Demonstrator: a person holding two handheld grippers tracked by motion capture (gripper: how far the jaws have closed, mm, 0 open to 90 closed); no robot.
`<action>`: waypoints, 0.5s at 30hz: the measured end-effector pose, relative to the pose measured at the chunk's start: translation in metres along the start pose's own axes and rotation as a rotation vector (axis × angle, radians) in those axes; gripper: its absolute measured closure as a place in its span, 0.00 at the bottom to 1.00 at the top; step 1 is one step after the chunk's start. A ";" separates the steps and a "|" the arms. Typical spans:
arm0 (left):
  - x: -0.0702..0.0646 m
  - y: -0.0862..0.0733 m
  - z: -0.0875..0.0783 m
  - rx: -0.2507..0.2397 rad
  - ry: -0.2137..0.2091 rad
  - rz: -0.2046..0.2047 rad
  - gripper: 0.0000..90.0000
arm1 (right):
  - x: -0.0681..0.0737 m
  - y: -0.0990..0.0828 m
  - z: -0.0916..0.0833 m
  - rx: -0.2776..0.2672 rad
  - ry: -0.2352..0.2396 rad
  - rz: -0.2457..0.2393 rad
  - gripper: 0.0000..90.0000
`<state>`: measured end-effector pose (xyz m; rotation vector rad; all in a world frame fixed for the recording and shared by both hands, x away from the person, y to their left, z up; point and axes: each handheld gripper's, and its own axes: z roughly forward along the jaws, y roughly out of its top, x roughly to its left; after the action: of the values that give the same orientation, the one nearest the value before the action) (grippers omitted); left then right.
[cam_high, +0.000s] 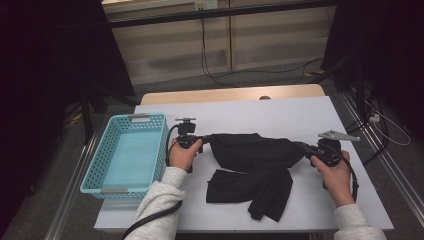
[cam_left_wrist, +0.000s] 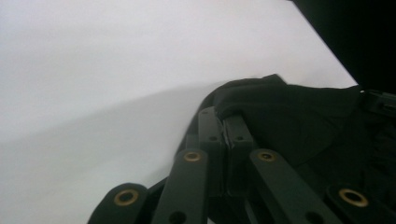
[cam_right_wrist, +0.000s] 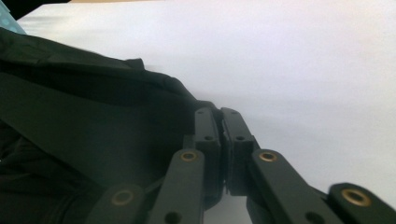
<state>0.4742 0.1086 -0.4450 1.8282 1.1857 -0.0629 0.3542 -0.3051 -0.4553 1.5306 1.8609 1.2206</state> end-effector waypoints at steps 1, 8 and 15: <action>0.003 -0.001 0.001 0.001 0.011 -0.010 0.98 | 0.000 0.000 0.000 0.001 -0.019 -0.010 0.90; 0.011 -0.006 -0.002 0.012 0.051 -0.033 0.90 | 0.001 0.004 -0.008 -0.006 -0.029 -0.035 0.80; 0.001 -0.012 -0.014 0.028 0.066 -0.003 0.54 | 0.005 0.005 -0.017 0.000 0.006 -0.082 0.69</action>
<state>0.4606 0.1204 -0.4455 1.8656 1.2398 -0.0215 0.3421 -0.3066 -0.4409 1.4375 1.9077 1.1902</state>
